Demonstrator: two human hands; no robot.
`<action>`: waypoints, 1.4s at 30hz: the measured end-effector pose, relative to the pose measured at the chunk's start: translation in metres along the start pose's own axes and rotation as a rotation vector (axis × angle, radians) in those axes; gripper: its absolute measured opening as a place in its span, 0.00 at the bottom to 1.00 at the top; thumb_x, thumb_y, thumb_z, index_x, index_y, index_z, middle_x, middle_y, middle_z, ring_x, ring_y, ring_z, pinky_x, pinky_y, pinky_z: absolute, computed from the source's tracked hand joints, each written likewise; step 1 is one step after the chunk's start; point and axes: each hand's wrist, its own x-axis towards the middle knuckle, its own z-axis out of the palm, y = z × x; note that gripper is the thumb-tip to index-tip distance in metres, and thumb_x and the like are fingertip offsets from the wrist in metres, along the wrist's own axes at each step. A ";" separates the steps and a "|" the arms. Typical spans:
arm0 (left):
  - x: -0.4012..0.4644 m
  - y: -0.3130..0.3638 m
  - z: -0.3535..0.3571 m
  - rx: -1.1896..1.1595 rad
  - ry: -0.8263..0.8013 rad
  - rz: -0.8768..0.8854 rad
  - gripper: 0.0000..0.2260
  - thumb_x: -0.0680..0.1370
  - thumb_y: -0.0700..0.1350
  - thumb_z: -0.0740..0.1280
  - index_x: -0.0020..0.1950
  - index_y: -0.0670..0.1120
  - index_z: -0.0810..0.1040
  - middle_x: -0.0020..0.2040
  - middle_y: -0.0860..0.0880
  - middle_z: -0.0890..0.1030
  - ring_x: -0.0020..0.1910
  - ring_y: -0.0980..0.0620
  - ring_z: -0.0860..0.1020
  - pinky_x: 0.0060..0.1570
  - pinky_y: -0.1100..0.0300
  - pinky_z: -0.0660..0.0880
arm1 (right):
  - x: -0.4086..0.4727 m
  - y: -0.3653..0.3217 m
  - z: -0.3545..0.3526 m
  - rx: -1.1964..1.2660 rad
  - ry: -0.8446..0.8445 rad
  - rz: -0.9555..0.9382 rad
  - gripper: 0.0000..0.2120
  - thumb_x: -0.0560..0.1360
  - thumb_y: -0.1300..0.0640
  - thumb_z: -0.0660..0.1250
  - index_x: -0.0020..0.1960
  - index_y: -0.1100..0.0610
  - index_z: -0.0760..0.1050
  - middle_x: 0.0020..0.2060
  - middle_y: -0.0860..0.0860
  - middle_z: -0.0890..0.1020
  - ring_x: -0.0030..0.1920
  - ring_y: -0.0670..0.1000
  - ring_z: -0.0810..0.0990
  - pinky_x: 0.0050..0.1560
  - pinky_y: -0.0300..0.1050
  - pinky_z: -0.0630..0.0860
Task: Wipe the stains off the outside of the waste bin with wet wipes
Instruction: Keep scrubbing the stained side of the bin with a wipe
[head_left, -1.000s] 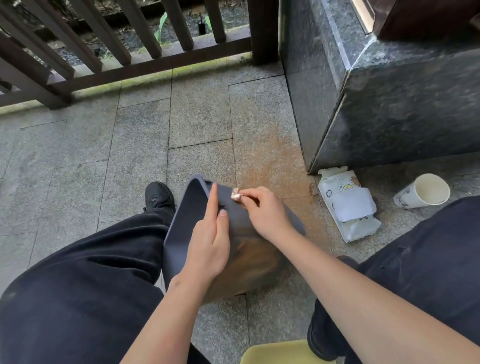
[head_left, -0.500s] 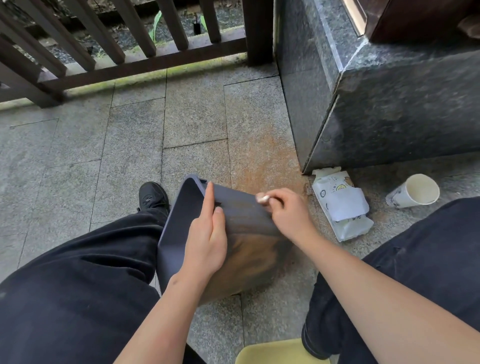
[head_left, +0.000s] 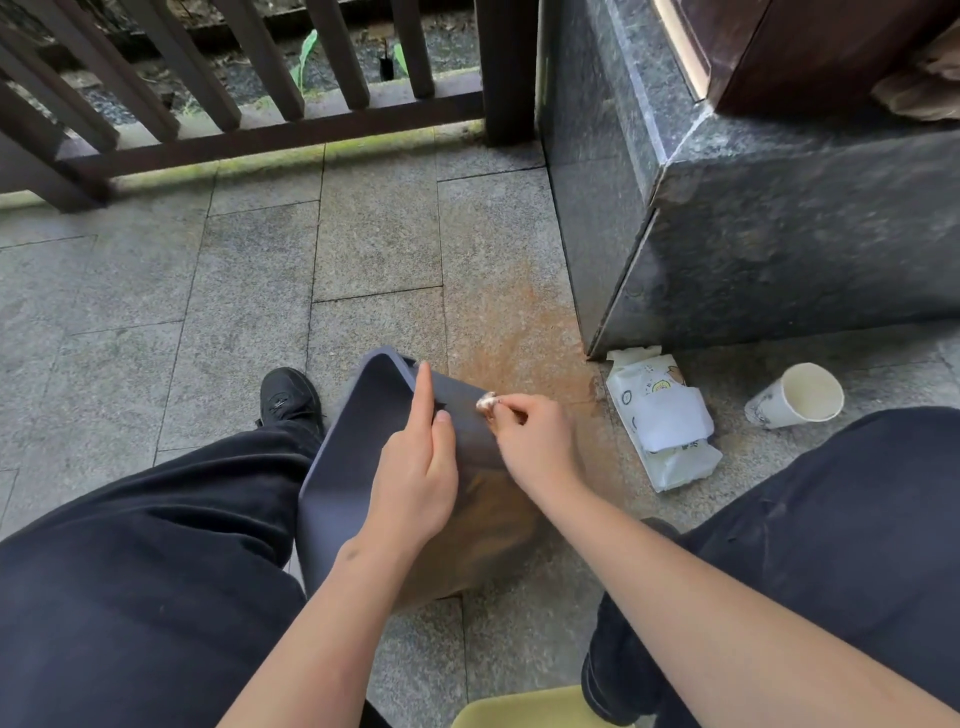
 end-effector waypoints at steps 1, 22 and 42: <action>0.001 0.002 0.001 0.006 -0.009 0.006 0.27 0.80 0.57 0.48 0.80 0.60 0.49 0.28 0.60 0.74 0.26 0.54 0.71 0.26 0.55 0.58 | 0.002 -0.010 -0.003 0.021 -0.025 -0.019 0.09 0.76 0.54 0.66 0.48 0.49 0.86 0.41 0.43 0.86 0.44 0.43 0.81 0.44 0.36 0.75; -0.011 0.036 0.029 0.261 -0.228 0.248 0.28 0.82 0.52 0.48 0.81 0.50 0.45 0.29 0.50 0.69 0.30 0.41 0.73 0.33 0.47 0.72 | 0.034 -0.116 -0.084 0.082 -0.308 -0.237 0.09 0.78 0.60 0.66 0.47 0.51 0.85 0.43 0.52 0.87 0.44 0.53 0.85 0.52 0.48 0.81; -0.030 -0.003 -0.004 0.026 -0.026 0.054 0.26 0.82 0.53 0.49 0.80 0.59 0.48 0.28 0.60 0.74 0.25 0.51 0.69 0.27 0.53 0.57 | 0.008 -0.005 0.003 -0.106 -0.123 0.026 0.09 0.77 0.57 0.66 0.50 0.52 0.86 0.48 0.48 0.86 0.50 0.51 0.81 0.53 0.43 0.76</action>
